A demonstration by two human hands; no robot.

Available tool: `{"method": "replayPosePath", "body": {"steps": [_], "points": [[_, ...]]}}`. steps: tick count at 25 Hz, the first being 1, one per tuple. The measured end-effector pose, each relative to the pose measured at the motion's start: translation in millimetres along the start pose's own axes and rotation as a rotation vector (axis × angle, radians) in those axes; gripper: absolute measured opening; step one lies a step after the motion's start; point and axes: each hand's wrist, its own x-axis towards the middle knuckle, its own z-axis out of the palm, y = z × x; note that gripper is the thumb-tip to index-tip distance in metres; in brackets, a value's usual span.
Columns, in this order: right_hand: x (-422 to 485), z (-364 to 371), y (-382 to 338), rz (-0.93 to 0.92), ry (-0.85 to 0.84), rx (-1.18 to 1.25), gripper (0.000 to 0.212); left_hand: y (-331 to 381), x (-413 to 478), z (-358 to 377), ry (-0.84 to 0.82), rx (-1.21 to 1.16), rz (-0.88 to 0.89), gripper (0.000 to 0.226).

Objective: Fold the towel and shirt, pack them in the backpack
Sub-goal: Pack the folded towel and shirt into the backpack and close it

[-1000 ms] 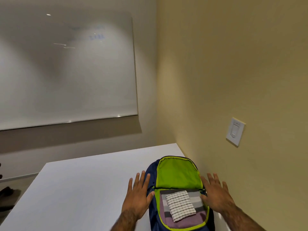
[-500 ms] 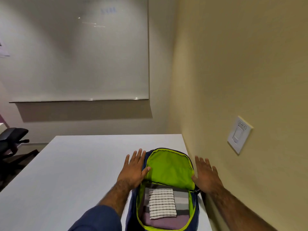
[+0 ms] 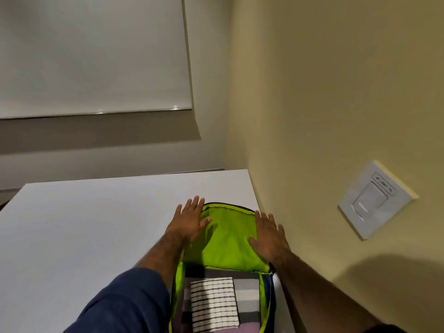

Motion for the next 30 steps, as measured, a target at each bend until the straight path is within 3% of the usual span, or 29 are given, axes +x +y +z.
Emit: {"method": "replayPosePath", "body": {"steps": [2,11,14,20,25,28,30], "points": [[27,3,2,0.011,-0.020,-0.003,0.086,2,33,7,-0.013,-0.013,0.014,0.075],[87,11,-9,0.005,-0.038,-0.003,0.084,-10,91,31,-0.073,0.025,0.028,0.063],[82,9,-8,0.011,-0.037,-0.013,0.083,-10,90,32,-0.006,-0.012,0.037,0.049],[59,-15,-3,-0.025,-0.053,-0.022,0.078,3,54,9,0.183,-0.525,-0.021,0.019],[16,-33,-5,-0.105,-0.001,0.077,0.066,9,-14,-11,0.167,-0.796,0.029,0.004],[-28,-46,-11,-0.251,0.088,0.183,0.068,15,-57,-20,0.122,-0.911,-0.033,0.052],[-56,-46,-10,-0.293,0.138,0.244,0.088,26,-85,-22,0.132,-0.941,-0.090,0.070]]}}
